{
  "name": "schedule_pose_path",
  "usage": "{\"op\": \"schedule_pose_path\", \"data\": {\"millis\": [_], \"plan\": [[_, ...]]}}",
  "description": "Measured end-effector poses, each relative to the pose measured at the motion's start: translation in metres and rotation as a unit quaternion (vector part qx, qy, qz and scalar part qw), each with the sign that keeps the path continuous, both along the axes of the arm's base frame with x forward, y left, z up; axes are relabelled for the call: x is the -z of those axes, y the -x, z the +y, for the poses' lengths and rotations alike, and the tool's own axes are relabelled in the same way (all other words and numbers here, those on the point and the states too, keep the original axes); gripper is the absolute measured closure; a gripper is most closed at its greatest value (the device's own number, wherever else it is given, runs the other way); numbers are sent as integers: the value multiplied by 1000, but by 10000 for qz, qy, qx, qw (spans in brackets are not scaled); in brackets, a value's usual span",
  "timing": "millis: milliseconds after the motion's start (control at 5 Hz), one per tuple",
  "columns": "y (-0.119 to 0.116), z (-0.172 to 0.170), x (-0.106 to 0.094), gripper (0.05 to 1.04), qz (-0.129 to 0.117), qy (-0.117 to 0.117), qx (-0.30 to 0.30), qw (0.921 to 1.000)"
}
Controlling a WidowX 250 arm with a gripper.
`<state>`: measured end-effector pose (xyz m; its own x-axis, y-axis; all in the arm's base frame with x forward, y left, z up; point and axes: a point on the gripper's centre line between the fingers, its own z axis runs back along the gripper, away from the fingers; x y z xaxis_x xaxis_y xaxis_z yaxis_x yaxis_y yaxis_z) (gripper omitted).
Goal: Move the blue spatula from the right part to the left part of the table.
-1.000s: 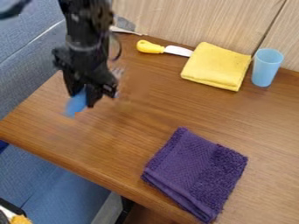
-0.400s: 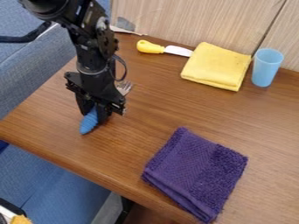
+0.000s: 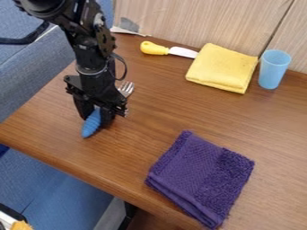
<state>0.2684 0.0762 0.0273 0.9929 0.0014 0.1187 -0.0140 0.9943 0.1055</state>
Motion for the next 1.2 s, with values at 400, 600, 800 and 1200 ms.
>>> {"op": "schedule_pose_path", "data": {"millis": [400, 600, 800, 1200], "plan": [[3, 0, -17, 76, -45, -207, 47, 9998], [4, -1, -37, 83, -215, -295, 3, 9993], [0, -7, -64, 83, -512, -263, -20, 9983], [-4, -15, -88, 83, -991, -84, 98, 9950]]}}
